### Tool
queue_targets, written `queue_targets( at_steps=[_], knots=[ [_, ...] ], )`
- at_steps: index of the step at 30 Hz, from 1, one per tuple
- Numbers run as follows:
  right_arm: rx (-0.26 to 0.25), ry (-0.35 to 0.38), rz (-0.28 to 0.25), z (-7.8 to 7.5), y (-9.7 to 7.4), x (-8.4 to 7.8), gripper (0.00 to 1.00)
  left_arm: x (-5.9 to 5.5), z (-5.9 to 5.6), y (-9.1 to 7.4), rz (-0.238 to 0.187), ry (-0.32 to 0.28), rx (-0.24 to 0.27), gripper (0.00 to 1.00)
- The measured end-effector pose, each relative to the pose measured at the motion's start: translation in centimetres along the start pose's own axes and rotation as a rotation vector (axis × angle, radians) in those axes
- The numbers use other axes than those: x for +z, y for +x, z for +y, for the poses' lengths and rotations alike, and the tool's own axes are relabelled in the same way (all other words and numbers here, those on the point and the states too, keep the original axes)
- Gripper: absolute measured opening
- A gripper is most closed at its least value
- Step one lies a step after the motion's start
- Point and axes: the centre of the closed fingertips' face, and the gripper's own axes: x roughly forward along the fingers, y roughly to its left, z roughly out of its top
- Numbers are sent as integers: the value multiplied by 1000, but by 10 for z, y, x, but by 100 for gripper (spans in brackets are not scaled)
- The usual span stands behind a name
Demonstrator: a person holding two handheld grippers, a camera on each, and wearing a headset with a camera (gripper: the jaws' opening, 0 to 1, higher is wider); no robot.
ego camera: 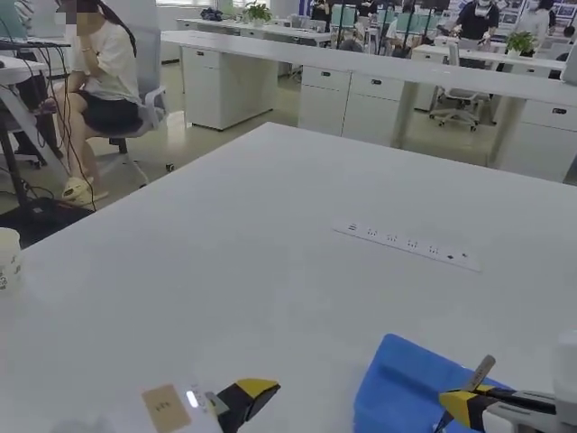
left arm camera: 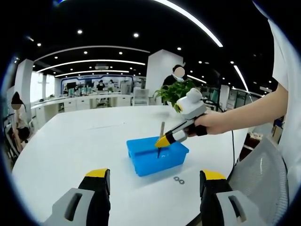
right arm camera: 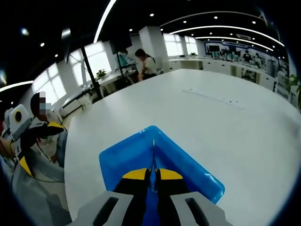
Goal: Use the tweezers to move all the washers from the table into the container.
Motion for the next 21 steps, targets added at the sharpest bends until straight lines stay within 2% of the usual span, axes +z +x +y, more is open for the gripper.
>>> queue_targets(
  at_steps=[11, 21],
  knots=[
    [25, 25, -59, 8, -10, 12, 4, 0, 1, 0, 3, -1, 5, 79],
    [36, 41, -140, 23, -30, 28, 4, 0, 1, 0, 3, 1, 3, 79]
  ],
)
